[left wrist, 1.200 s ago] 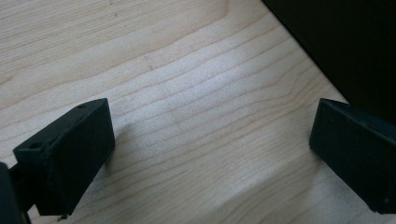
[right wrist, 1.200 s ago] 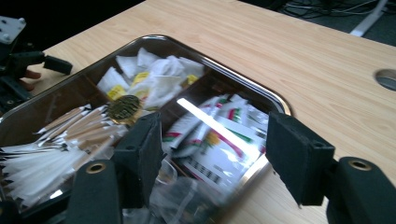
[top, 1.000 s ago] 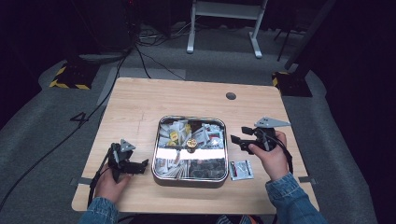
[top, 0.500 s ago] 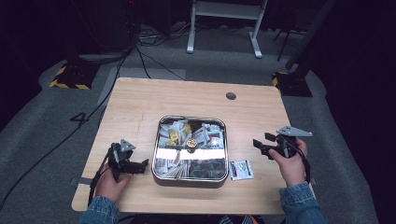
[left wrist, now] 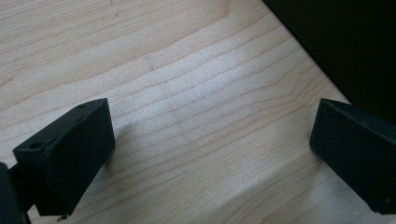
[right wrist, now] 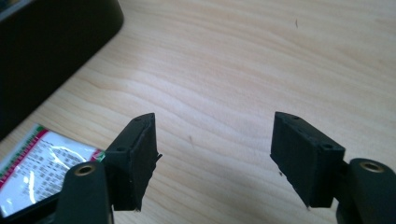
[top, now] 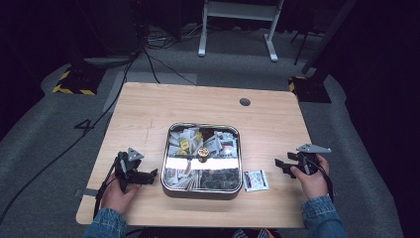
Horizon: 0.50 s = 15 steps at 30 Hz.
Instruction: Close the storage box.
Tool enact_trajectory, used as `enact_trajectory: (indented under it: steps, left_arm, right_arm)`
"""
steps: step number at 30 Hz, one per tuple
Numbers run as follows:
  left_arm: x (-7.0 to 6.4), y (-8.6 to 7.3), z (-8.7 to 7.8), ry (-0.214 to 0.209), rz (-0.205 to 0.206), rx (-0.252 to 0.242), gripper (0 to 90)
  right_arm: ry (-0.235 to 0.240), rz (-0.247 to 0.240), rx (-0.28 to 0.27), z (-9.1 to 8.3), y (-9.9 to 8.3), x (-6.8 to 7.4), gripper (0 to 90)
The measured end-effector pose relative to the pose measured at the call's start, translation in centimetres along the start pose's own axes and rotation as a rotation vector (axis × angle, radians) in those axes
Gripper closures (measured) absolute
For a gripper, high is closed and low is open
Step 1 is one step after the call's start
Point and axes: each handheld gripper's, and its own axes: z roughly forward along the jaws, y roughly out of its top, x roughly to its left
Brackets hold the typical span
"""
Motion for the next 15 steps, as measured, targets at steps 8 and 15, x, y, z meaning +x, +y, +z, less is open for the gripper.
enact_trajectory:
  steps: [8,15]
  left_arm:
    - [0.0,0.0,0.0,0.0,0.0,0.0,0.2]
    - [0.0,0.0,0.0,0.0,0.0,0.0,0.2]
  right_arm:
    - [-0.009,0.014,0.012,1.6,-1.4,-0.4,26.4]
    - [-0.047,-0.062,0.012,2.6,-1.7,-0.2,16.3]
